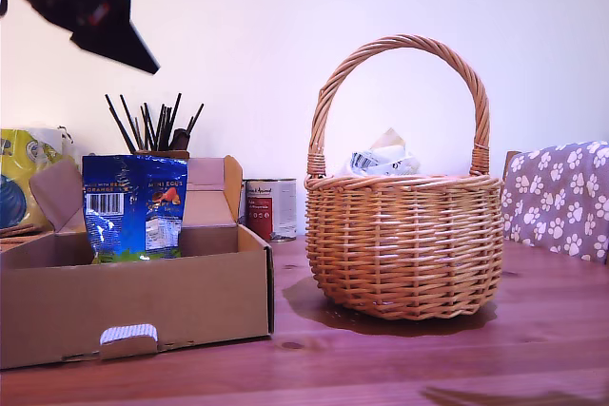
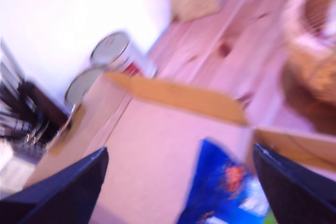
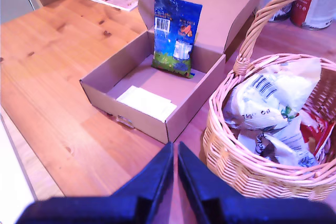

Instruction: Move the bags of Easter eggs from the cardboard box on the left into the woven basket on the right side.

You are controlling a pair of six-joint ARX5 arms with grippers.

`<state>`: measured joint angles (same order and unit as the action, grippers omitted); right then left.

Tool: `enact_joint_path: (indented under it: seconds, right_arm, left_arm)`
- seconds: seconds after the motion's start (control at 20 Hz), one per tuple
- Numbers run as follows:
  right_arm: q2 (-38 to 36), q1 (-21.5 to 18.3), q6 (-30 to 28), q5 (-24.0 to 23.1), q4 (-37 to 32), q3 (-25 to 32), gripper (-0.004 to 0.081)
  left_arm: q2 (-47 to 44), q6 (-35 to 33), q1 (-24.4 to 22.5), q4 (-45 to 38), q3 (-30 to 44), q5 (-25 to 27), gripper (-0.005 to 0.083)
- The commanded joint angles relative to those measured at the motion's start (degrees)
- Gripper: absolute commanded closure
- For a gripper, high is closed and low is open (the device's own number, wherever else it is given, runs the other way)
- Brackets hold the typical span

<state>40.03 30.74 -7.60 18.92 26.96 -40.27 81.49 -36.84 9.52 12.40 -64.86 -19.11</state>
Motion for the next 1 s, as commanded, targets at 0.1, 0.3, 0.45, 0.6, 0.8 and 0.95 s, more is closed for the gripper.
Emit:
enact_joint_path:
  seconds: [0.1, 0.3, 0.45, 0.6, 0.8, 0.95]
  right_arm:
    - [0.7, -0.1, 0.1, 0.0, 0.3, 1.0, 0.0770]
    - [1.3, -0.1, 0.1, 0.0, 0.8, 1.0, 0.0770]
    - [1.4, -0.1, 0.1, 0.0, 0.8, 1.0, 0.0770]
    - [1.4, -0.1, 0.1, 0.0, 0.8, 1.0, 0.0770]
    - [1.4, -0.1, 0.1, 0.0, 0.8, 1.0, 0.0770]
    - [1.4, -0.1, 0.1, 0.0, 0.8, 1.0, 0.0770]
  left_arm:
    - [9.7, -1.2, -1.8, 1.6, -5.5, -3.5, -0.0014]
    - [17.8, -1.3, -1.9, 10.8, -11.6, -4.7, -0.0014]
    - [20.2, -2.9, -1.4, 16.0, -11.6, -4.7, -0.0014]
    - [20.7, -3.3, 0.1, 22.9, -11.6, -4.8, -0.0014]
    - [20.7, 0.6, 2.6, 24.9, -11.6, -4.7, -0.0014]
    - [21.2, 1.0, 4.2, 26.9, -11.3, -1.9, -0.0014]
